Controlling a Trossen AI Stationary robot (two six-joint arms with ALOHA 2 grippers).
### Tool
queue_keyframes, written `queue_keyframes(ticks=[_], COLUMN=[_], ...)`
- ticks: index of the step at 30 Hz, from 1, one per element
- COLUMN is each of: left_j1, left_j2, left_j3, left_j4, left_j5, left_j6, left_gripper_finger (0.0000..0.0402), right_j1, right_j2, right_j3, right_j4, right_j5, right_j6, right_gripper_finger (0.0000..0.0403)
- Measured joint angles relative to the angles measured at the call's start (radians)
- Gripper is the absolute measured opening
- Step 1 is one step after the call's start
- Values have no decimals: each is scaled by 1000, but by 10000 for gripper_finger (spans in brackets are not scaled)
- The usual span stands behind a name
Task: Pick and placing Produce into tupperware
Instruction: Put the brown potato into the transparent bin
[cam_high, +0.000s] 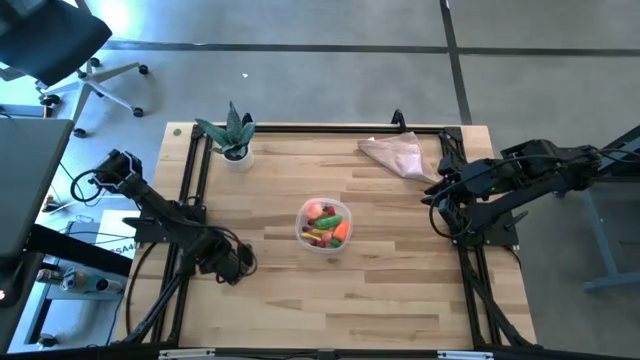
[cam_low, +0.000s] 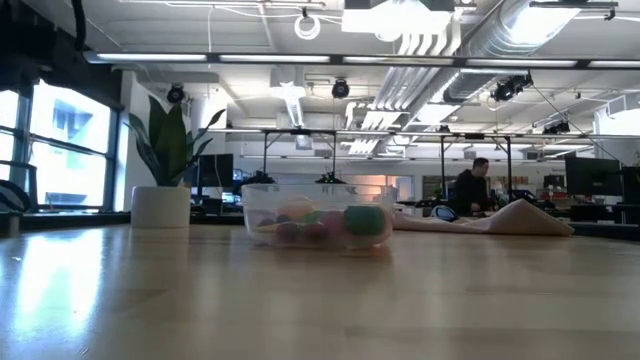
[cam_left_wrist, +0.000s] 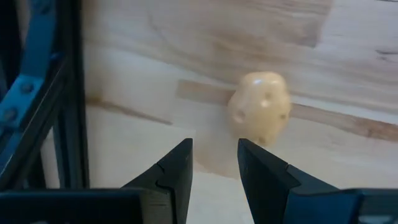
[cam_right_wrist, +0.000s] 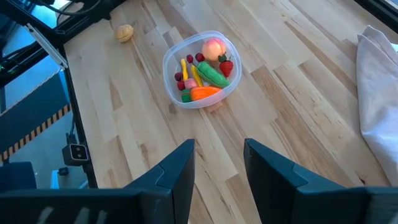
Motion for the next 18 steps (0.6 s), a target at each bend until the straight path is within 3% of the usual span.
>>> queue_keyframes(ticks=[7, 11, 18], left_j1=[1, 1, 1], left_j2=[0, 0, 0], left_j3=[0, 0, 0], left_j4=[51, 52, 52], left_j5=[-113, -125, -125], left_j6=[112, 115, 132], left_gripper_finger=[117, 124, 184], right_j1=[0, 0, 0], right_j2=[0, 0, 0], right_j3=[0, 0, 0], right_j4=[0, 0, 0], right_j5=[0, 0, 0], right_j6=[0, 0, 0], right_gripper_finger=[130, 130, 130])
